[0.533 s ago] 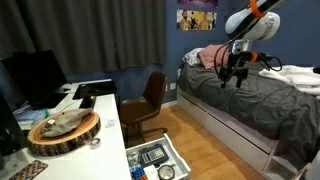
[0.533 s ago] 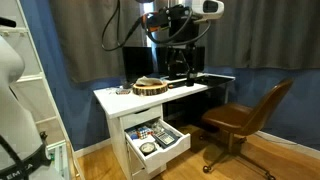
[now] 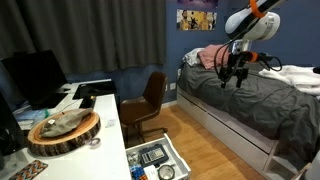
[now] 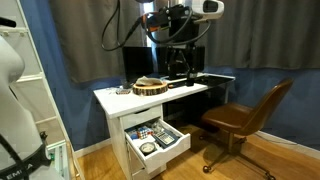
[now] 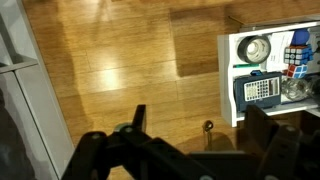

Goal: Put the tape inside the drawer

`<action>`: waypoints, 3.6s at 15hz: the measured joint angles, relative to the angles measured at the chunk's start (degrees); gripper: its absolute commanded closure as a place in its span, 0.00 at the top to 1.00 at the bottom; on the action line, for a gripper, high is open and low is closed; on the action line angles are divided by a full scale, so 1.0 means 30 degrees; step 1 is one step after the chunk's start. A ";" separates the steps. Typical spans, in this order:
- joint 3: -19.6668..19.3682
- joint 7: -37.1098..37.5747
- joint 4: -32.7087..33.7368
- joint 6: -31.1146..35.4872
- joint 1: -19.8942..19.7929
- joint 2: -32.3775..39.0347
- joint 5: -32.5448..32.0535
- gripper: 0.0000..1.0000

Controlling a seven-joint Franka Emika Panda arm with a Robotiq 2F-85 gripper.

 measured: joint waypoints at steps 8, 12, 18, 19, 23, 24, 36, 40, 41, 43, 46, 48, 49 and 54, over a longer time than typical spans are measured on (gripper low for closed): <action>0.1625 -0.0067 0.0055 -0.0017 0.0792 0.0016 -0.0060 1.00; 0.3530 -0.0120 0.0377 -0.0018 0.2404 0.0198 -0.0631 1.00; 0.5612 -0.0870 0.1868 0.0075 0.4389 0.1633 -0.1732 1.00; 0.5868 -0.1074 0.2212 0.0151 0.4627 0.2009 -0.1865 1.00; 0.6788 -0.1215 0.4046 0.0689 0.5448 0.3746 -0.2000 1.00; 0.7034 -0.1266 0.4530 0.0912 0.5656 0.4157 -0.2016 1.00; 1.0037 -0.4271 0.6990 0.5097 0.8459 0.7691 -0.1790 1.00; 1.0096 -0.4756 0.7029 0.5241 0.8479 0.7795 -0.1790 1.00; 1.0096 -0.4788 0.7036 0.5241 0.8474 0.7795 -0.1790 1.00; 1.0096 -0.4802 0.7042 0.5241 0.8474 0.7795 -0.1790 1.00; 1.0096 -0.4809 0.7046 0.5241 0.8474 0.7795 -0.1790 1.00; 1.0104 -0.4840 0.7047 0.5240 0.8475 0.7816 -0.1807 1.00; 1.0119 -0.5001 0.7116 0.5255 0.8486 0.7917 -0.1876 1.00; 1.0373 -0.5694 0.8573 0.6131 0.8575 1.0034 -0.1894 1.00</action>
